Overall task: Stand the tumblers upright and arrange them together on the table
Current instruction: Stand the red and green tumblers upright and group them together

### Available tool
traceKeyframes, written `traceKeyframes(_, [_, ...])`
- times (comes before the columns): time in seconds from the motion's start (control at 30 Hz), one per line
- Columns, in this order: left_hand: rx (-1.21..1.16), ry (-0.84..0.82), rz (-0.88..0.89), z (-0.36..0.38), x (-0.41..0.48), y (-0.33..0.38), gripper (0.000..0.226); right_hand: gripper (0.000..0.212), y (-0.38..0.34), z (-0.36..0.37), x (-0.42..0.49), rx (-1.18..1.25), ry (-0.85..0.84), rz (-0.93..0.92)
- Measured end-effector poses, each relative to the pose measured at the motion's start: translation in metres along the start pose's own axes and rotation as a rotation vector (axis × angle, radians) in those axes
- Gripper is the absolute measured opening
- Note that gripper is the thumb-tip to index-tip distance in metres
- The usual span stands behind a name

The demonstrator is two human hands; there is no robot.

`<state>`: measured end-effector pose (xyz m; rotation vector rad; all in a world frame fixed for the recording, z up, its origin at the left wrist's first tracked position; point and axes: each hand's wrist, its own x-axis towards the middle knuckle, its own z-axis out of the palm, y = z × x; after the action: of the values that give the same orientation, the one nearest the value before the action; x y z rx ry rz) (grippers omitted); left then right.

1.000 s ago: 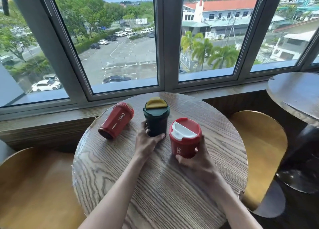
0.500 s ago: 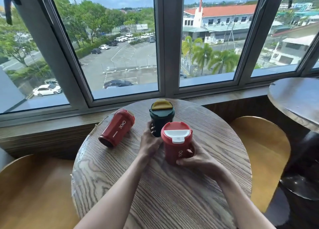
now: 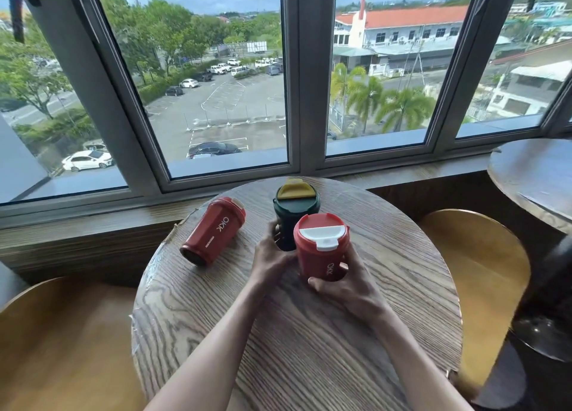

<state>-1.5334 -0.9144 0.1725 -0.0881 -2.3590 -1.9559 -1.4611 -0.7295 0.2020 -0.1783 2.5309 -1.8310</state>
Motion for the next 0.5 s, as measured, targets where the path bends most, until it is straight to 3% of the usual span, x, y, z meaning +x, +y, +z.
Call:
traceKeyframes(0.33, [0.089, -0.062, -0.057, -0.003, -0.010, 0.008, 0.081, 0.074, 0.006, 0.002, 0.002, 0.000, -0.010, 0.032])
traceKeyframes(0.5, [0.433, 0.477, 0.177, -0.027, -0.032, 0.040, 0.038, 0.076, 0.009, 0.002, 0.002, -0.025, -0.025, 0.046])
